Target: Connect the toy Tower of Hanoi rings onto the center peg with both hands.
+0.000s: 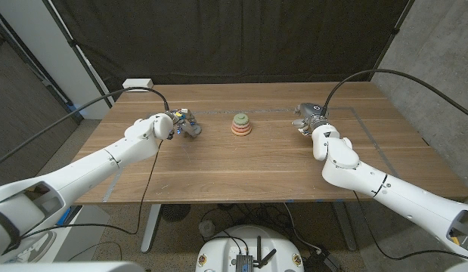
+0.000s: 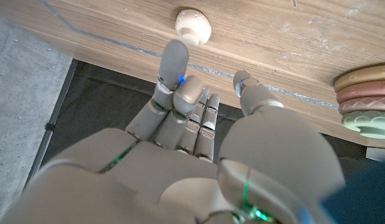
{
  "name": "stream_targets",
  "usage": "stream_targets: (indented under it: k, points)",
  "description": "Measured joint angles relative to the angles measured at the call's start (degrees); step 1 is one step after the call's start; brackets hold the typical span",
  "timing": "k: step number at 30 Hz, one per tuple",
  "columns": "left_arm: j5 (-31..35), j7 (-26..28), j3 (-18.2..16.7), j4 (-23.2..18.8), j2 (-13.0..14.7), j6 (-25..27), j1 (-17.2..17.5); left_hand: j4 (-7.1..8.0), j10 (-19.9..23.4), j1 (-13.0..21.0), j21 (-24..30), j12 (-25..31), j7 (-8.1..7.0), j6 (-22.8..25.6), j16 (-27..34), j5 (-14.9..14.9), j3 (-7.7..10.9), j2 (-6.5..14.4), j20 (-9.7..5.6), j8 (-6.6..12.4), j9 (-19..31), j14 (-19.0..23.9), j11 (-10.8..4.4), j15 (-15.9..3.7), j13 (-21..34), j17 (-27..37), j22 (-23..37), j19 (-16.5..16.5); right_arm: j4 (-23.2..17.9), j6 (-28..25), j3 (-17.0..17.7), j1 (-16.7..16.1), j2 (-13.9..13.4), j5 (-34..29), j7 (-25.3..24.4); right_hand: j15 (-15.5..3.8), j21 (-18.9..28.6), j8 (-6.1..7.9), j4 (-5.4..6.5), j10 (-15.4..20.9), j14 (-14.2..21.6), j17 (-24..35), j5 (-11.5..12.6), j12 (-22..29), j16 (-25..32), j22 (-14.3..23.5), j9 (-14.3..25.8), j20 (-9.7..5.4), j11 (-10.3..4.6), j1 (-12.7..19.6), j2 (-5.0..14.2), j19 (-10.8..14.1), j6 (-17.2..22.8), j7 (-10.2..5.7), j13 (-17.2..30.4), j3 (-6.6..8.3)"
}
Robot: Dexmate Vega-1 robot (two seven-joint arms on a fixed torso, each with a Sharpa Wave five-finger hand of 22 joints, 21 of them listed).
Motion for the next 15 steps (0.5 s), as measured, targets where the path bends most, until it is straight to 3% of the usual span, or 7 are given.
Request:
stream_targets:
  k: [15]
  points:
    - [-0.61,-0.27,-0.21,-0.9,0.64,0.9,-0.04,0.16,0.79,1.06,0.45,0.42,-0.19,1.85,1.07,0.26,0.93,0.14,-0.31,0.44,0.61,1.13,0.59,-0.11,0.0,3.13,1.44,0.52,0.02,0.06,-0.12,0.31,0.02,0.42,-0.09,0.01,0.0,0.0,0.0,0.71,0.01,0.18,0.0,0.0,0.0,0.0,-0.01,0.0,-0.1,-0.39,0.39,0.0,0.54,0.08,0.32,0.0]
